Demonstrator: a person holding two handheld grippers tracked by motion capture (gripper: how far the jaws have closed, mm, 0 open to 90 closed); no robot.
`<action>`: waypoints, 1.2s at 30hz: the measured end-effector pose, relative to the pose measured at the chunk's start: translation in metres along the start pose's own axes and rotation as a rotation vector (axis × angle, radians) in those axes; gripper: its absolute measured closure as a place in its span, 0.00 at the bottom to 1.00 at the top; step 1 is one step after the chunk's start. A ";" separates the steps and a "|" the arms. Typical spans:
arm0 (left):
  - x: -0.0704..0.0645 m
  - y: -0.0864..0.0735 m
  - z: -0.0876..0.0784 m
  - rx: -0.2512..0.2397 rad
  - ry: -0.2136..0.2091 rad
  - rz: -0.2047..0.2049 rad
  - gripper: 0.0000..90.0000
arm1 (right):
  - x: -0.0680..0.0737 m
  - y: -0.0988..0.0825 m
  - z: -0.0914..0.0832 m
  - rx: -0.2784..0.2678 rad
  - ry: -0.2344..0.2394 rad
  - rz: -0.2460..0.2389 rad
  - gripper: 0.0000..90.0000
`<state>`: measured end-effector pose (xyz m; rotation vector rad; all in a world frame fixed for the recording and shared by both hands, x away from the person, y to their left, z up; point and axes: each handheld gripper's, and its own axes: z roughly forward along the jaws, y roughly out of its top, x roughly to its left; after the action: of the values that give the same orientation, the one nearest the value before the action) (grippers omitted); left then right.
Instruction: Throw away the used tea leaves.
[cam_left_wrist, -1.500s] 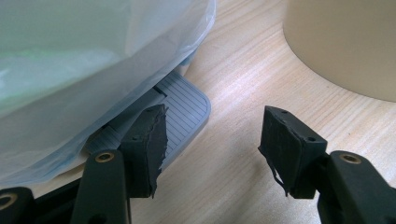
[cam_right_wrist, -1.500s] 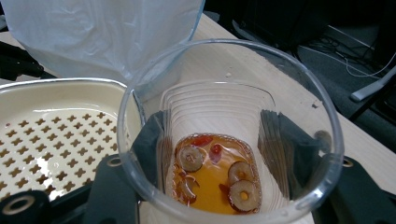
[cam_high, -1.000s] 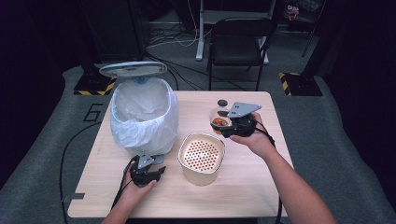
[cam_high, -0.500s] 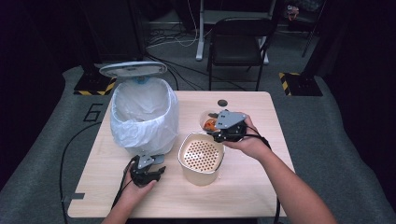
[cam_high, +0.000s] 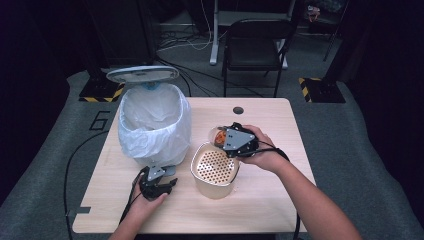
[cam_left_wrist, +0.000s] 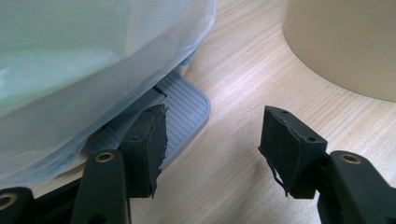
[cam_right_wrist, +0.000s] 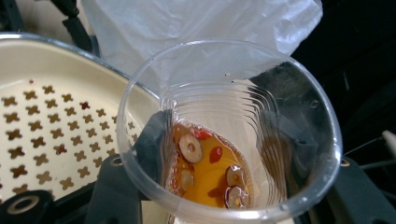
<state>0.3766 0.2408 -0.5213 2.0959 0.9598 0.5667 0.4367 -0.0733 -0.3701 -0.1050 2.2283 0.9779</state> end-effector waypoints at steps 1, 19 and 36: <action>0.000 0.000 0.000 0.001 0.000 0.001 0.45 | 0.002 0.000 0.000 0.003 0.005 -0.014 0.52; -0.001 0.000 0.000 -0.001 -0.007 -0.032 0.45 | 0.036 0.007 -0.005 0.026 -0.205 -0.373 0.52; -0.002 0.000 0.001 -0.009 -0.007 -0.038 0.45 | 0.068 0.004 0.007 0.169 -0.387 -0.918 0.53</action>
<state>0.3758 0.2392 -0.5223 2.0656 0.9894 0.5424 0.3883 -0.0527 -0.4136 -0.7217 1.6021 0.2652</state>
